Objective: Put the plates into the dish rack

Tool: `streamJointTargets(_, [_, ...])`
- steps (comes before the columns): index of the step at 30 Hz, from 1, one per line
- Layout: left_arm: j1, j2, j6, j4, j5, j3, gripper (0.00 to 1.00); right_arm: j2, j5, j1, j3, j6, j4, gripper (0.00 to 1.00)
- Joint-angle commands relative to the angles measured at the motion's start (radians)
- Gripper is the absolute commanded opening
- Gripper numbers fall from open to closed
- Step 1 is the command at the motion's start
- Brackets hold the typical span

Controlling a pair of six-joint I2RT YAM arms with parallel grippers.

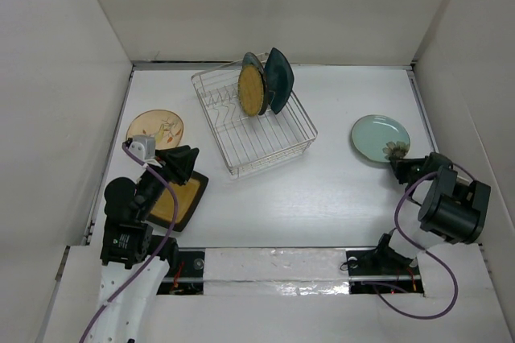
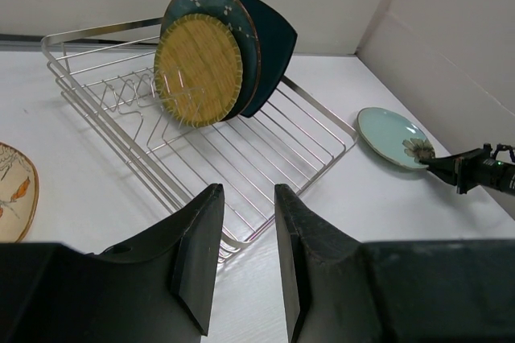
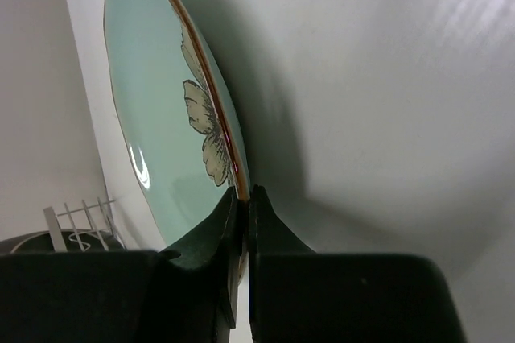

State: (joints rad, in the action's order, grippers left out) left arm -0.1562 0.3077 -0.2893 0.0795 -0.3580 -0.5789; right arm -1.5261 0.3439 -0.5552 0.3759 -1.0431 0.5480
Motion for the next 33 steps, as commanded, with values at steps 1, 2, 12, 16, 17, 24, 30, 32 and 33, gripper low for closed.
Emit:
streamJointTargets(1, [-0.005,0.016,0.009,-0.032,-0.006,-0.030,0.28,0.070,0.009,0.017,-0.043,-0.083,0.158,0.00])
streamJointTargets(2, [-0.005,0.018,0.010,-0.032,-0.007,-0.029,0.28,0.158,-0.009,0.052,-0.042,-0.083,0.136,0.00])
streamJointTargets(12, [-0.005,0.030,0.010,-0.030,-0.013,-0.027,0.28,0.707,-0.433,0.453,0.279,0.216,-0.283,0.00])
streamJointTargets(16, [-0.005,0.036,0.009,-0.030,-0.016,-0.025,0.28,0.678,-0.546,0.711,0.472,0.385,-0.321,0.00])
streamJointTargets(17, [-0.005,0.036,0.010,-0.029,-0.015,-0.025,0.28,0.620,-0.575,0.771,0.566,0.426,-0.339,0.00])
streamJointTargets(24, [-0.005,0.038,0.010,-0.027,-0.004,-0.025,0.28,0.177,-0.812,1.184,1.134,0.776,-0.538,0.00])
streamJointTargets(30, [-0.005,0.039,0.007,-0.024,0.010,-0.024,0.28,-0.187,-0.951,1.288,1.605,0.932,-0.756,0.00])
streamJointTargets(32, [-0.005,0.041,0.004,-0.027,0.010,-0.024,0.28,-0.326,-0.979,1.288,1.789,0.945,-0.827,0.00])
streamJointTargets(33, [-0.005,0.044,0.006,-0.027,0.011,-0.024,0.28,-0.369,-0.991,1.288,1.848,0.956,-0.844,0.00])
